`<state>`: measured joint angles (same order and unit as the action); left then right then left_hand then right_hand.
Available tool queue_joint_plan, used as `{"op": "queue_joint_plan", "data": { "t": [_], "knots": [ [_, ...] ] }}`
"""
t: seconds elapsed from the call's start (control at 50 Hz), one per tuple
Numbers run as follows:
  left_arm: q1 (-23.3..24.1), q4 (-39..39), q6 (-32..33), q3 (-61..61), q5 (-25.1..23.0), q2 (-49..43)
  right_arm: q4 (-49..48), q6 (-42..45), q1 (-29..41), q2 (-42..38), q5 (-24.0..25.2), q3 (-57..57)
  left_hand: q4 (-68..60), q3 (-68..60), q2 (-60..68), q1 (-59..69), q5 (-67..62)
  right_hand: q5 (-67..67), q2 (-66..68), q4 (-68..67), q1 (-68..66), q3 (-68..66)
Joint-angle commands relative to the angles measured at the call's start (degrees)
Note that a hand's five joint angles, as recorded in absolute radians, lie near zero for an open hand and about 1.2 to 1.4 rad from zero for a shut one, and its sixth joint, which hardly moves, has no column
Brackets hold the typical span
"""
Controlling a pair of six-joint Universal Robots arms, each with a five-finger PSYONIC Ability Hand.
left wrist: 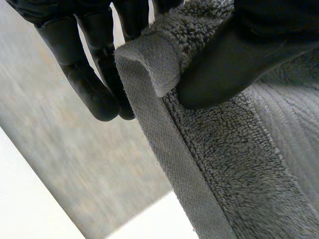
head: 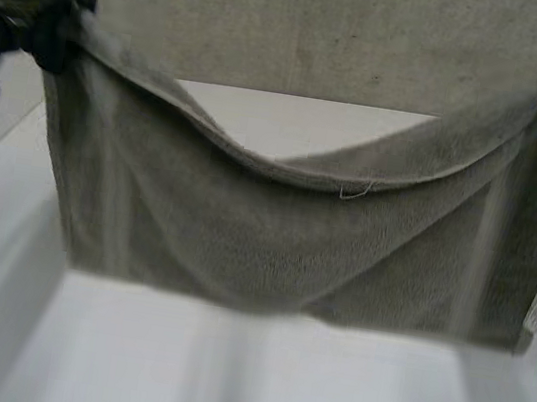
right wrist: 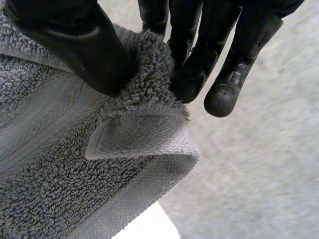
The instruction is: Fold the towel.
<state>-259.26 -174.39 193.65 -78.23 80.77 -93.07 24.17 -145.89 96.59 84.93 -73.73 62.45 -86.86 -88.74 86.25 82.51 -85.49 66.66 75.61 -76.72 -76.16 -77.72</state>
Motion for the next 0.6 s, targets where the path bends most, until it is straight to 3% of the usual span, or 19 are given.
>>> {"op": "queue_joint_plan", "data": {
  "t": [0.02,0.14,0.18,0.2,0.24,0.32,0.42,0.46,0.6],
  "knots": [
    [1.12,0.53,0.68,12.10,7.98,-20.62,-1.40,3.94,6.49,-14.51,-7.02,-5.83,6.86,8.74,-6.25,-2.51,15.49,3.34,4.39,-3.28,-3.84,-2.28],
    [1.56,0.10,-0.29,21.36,10.02,-24.61,-11.69,2.80,8.61,-20.60,-12.75,-11.47,6.86,8.74,-6.25,-2.51,15.49,3.34,4.39,-3.28,-3.84,-2.28],
    [2.44,-4.26,-2.73,24.60,10.10,-23.82,-26.37,-0.69,9.40,-20.25,-16.34,-10.95,6.86,8.74,-6.25,-2.51,15.49,3.34,4.39,-3.28,-3.84,-2.28],
    [2.44,-4.30,-2.75,24.61,10.10,-23.82,-26.46,-0.71,9.40,-20.25,-16.35,-10.95,6.86,8.74,-6.25,-2.51,15.49,3.34,4.39,-3.28,-3.84,-2.28],
    [3.23,-14.87,-9.65,23.05,10.45,-19.11,-43.16,-5.78,9.23,-15.80,-18.37,-5.79,6.86,8.74,-6.25,-2.51,15.49,3.34,4.39,-3.28,-3.84,-2.28],
    [2.01,-23.16,-16.78,18.66,9.76,-11.81,-52.88,-8.79,9.14,-7.02,-18.38,0.72,6.86,8.74,-6.25,-2.51,15.49,3.34,4.39,-3.28,-3.84,-2.28],
    [-0.02,-21.35,-17.78,15.91,7.56,-9.32,-45.79,-8.89,8.52,-5.57,-16.35,2.06,6.86,8.74,-6.25,-2.51,15.49,3.34,4.39,-3.28,-3.84,-2.28],
    [-0.37,-17.76,-18.04,13.47,5.72,-10.89,-34.25,-8.89,8.26,-6.79,-11.46,2.06,6.86,8.74,-6.25,-2.51,15.49,3.34,4.39,-3.28,-3.84,-2.28],
    [-0.63,-16.07,-17.16,3.90,4.66,-14.76,-19.27,-8.54,8.35,-12.15,-3.35,6.44,6.86,8.74,-6.25,-2.51,15.49,3.34,4.39,-3.28,-3.84,-2.28]
  ]
}}
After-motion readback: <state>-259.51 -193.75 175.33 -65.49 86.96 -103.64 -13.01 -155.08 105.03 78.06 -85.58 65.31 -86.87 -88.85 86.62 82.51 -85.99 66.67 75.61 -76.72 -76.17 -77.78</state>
